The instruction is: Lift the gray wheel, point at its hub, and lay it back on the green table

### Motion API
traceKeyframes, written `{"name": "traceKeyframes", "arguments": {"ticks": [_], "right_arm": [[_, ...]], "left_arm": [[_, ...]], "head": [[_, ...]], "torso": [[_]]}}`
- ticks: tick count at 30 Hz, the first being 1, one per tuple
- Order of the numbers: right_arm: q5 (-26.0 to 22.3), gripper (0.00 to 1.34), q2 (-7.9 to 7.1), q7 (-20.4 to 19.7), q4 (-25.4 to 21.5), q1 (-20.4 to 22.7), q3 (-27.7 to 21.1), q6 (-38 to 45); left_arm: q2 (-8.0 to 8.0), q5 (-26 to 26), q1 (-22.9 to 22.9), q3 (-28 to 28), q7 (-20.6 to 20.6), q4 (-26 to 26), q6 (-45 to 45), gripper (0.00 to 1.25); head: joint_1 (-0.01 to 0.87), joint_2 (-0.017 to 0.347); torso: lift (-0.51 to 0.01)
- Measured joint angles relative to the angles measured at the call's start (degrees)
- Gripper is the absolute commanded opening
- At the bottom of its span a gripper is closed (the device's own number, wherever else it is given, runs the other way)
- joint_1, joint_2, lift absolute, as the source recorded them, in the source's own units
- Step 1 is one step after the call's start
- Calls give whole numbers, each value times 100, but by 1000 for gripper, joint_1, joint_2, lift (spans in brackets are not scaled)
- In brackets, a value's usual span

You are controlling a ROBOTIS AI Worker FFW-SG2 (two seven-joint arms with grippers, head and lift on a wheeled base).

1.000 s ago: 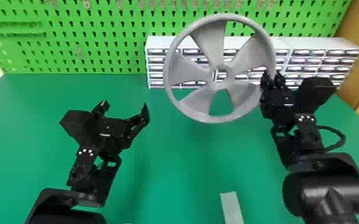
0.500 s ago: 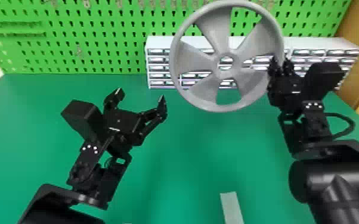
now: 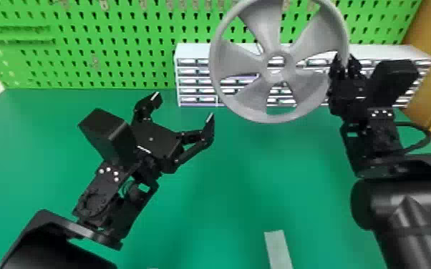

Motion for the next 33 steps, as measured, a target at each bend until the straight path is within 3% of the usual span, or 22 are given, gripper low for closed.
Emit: {"name": "traceKeyframes", "arguments": {"ticks": [5, 15, 17, 18, 19, 21, 24, 26, 33], "right_arm": [[15, 120, -2, -13, 74, -37, 34, -12], [48, 120, 0, -37, 249, -128, 99, -25], [48, 120, 1, -41, 286, -152, 115, -31], [48, 120, 2, -44, 302, -162, 122, -36], [49, 120, 4, -47, 316, -172, 131, -40], [52, 118, 7, -49, 351, -196, 151, -46], [56, 120, 9, -56, 395, -228, 187, -49], [57, 120, 10, -57, 419, -245, 212, -50], [57, 120, 15, -66, 453, -254, 242, -50]], "left_arm": [[32, 42, -71, 107, -356, -81, 189, 1132], [82, 80, -124, 131, -382, -124, 296, 1103], [80, 86, -131, 126, -382, -124, 326, 999], [78, 96, -134, 123, -380, -125, 351, 888], [77, 110, -139, 120, -378, -125, 386, 661], [74, 161, -154, 106, -370, -125, 485, 408], [72, 277, -177, 83, -335, -126, 635, 282], [72, 346, -195, 61, -321, -126, 729, 86], [79, 389, -258, -18, -282, -125, 819, 64]], "head": [[692, 48], [692, 48], [692, 48], [692, 48], [692, 48], [692, 48], [692, 48], [692, 48], [692, 48]], "torso": [[-93], [-93], [-93], [-93], [-93], [-93], [-93], [-93], [-93]]}}
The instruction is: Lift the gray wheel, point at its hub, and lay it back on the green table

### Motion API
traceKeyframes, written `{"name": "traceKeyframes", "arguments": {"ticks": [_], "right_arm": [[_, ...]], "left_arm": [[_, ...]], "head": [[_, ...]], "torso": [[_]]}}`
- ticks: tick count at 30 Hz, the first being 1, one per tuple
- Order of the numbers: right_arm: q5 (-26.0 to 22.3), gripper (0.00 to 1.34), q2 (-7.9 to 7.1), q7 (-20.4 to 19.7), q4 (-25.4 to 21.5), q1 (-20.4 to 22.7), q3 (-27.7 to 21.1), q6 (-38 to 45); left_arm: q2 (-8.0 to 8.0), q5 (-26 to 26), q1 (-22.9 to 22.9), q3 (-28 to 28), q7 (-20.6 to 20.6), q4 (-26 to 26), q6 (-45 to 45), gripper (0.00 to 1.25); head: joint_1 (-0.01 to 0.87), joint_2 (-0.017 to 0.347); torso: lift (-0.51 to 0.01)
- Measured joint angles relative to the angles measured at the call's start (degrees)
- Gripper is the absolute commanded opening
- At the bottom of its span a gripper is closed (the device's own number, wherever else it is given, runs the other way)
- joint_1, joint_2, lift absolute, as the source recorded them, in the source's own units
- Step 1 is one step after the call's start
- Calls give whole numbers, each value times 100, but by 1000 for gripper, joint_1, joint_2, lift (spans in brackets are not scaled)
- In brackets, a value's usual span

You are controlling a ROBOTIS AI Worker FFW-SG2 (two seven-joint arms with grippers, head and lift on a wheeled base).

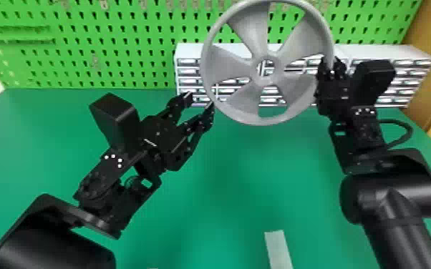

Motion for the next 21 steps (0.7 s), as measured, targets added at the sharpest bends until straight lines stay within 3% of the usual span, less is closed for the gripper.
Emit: {"name": "traceKeyframes", "arguments": {"ticks": [15, 21], "right_arm": [[-9, 120, 39, -1, 53, 0, 35, 0], [-1, 120, 56, -1, 76, -2, 97, 0]], "left_arm": [[-10, 108, -23, -44, 97, 17, 248, 52], [-111, 91, -121, -82, 97, 18, 533, 52]], "head": [[692, 48], [692, 48]], "torso": [[-93], [-93]]}}
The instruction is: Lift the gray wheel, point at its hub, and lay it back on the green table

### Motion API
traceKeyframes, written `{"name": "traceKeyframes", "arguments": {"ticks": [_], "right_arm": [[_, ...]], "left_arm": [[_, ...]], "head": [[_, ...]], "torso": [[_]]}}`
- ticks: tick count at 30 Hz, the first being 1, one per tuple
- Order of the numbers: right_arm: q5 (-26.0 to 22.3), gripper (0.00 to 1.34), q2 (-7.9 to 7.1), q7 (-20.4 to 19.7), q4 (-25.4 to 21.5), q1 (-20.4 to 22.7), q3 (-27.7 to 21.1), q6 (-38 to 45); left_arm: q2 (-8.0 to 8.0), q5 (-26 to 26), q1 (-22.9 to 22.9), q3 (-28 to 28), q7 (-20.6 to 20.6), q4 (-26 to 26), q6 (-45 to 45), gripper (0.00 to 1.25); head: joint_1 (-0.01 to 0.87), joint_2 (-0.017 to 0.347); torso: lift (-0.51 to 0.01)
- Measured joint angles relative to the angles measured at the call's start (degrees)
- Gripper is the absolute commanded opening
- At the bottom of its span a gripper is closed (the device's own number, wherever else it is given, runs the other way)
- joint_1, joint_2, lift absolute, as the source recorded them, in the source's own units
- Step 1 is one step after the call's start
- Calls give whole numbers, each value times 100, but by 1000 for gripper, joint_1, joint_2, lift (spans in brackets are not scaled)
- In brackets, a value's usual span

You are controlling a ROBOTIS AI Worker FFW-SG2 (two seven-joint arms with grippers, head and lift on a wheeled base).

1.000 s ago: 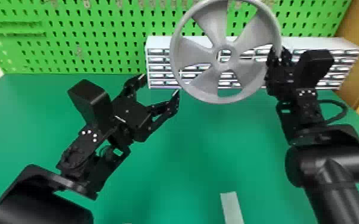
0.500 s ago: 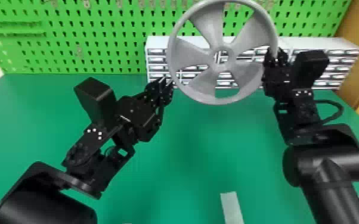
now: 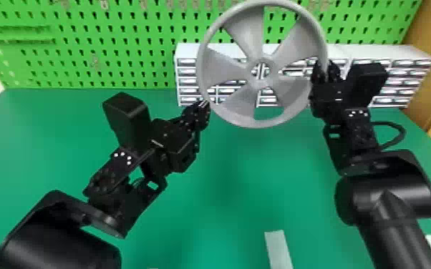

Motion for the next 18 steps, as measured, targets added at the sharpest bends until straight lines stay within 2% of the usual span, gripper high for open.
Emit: {"name": "traceKeyframes", "arguments": {"ticks": [8, 13, 18], "right_arm": [[1, 120, 27, 0, 25, 14, 112, 0], [-2, 120, 35, 0, 35, 35, 212, 0], [-18, 120, 39, 0, 36, 82, 329, -7]], "left_arm": [[-273, -126, -235, -25, -3, 104, 287, 52], [-321, -229, -411, -161, 71, 246, 362, 52], [-325, -259, -568, -355, 406, 412, 453, 52]], "head": [[692, 48], [692, 48], [692, 48]], "torso": [[-93], [-93], [-93]]}}
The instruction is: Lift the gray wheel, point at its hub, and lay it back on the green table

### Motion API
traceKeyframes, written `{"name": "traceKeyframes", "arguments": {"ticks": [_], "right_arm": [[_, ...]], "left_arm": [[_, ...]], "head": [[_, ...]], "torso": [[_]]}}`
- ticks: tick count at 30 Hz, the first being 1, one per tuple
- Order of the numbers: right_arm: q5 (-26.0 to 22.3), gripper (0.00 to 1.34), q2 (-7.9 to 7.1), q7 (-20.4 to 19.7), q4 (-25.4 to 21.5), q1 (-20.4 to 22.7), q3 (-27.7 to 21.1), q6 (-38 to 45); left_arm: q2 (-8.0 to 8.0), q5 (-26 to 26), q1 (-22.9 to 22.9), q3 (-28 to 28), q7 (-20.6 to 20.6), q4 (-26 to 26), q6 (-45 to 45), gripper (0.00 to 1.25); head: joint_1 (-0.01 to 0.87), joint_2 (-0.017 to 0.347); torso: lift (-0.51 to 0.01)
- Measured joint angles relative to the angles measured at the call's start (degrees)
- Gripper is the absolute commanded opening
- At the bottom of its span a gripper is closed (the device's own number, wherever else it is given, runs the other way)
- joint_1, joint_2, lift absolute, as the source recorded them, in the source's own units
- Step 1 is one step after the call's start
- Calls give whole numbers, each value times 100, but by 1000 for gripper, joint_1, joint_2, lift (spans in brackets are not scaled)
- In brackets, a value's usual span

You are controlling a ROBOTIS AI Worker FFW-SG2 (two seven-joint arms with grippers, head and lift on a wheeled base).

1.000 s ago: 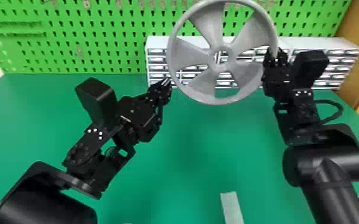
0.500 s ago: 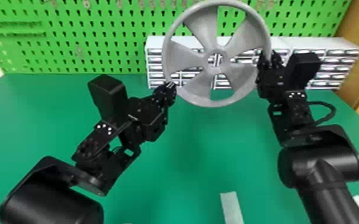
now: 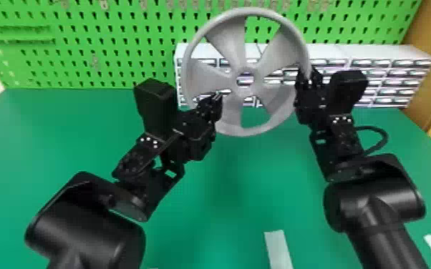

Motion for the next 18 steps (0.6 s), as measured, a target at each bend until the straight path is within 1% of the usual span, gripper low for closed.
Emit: {"name": "traceKeyframes", "arguments": {"ticks": [6, 12, 18], "right_arm": [[-21, 120, 2, 0, 2, 38, 128, -2], [-49, 120, -14, 0, 16, 60, 243, -2], [-74, 120, -27, 0, 19, 83, 324, -2]], "left_arm": [[-14, -39, -228, -219, 305, 196, 192, 52], [-52, -72, -382, -357, 477, 387, 319, 52], [-85, -177, -519, -443, 542, 558, 358, 52]], "head": [[692, 48], [692, 48], [692, 48]], "torso": [[-93], [-93], [-93]]}}
